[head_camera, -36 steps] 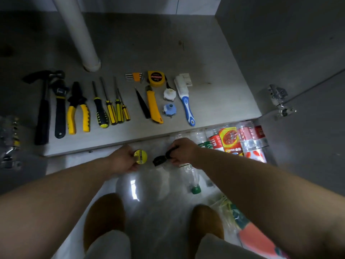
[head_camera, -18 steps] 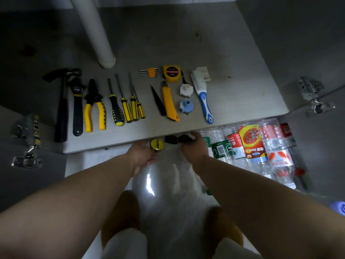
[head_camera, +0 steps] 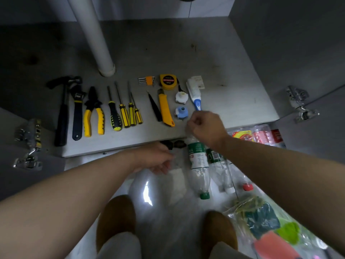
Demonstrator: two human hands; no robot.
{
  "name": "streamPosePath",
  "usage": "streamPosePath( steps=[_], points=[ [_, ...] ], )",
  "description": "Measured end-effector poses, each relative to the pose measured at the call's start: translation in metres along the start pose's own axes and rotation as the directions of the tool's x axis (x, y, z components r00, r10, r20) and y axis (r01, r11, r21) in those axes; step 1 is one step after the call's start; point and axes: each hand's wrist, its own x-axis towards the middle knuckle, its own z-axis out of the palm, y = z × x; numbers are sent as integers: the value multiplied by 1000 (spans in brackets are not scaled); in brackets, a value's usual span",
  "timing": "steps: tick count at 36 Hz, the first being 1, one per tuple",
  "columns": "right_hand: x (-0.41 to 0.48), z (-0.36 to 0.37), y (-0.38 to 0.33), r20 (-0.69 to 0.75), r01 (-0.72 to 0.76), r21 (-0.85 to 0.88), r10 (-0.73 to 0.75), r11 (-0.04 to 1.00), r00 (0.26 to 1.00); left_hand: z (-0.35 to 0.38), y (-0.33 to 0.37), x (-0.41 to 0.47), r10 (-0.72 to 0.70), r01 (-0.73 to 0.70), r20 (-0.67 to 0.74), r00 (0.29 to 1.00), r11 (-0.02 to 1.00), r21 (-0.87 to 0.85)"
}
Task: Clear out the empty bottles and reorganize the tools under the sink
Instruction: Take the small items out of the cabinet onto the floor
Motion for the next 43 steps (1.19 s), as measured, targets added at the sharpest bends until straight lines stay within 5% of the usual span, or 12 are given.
streamPosePath(
  steps=[3,9,16,21,25,30,38,43],
  points=[
    [17,-8,8,-149,-56,-94,42,994,988,0,17,-2,155,-151,-49,987,986,64],
    [46,-3,18,-47,-214,-196,209,957,977,-17,39,8,471,-393,-371,801,880,268],
    [56,-10,20,6,-270,-244,279,931,960,-32,58,30,629,-309,-404,664,723,618],
    [40,-27,34,45,-289,-194,303,937,952,-29,70,45,647,-244,-245,722,570,785],
    [15,-42,51,169,-347,53,334,936,927,-25,74,56,669,-127,-210,713,418,900],
    [-26,-54,63,289,-356,194,294,914,911,-20,75,55,662,-107,-226,714,423,900],
    [-84,-37,59,507,-152,94,84,984,858,-20,59,18,728,-412,-264,633,606,681],
    [-94,4,51,622,208,-197,-42,958,782,-29,36,-5,703,-430,-341,624,673,602]
  ],
)
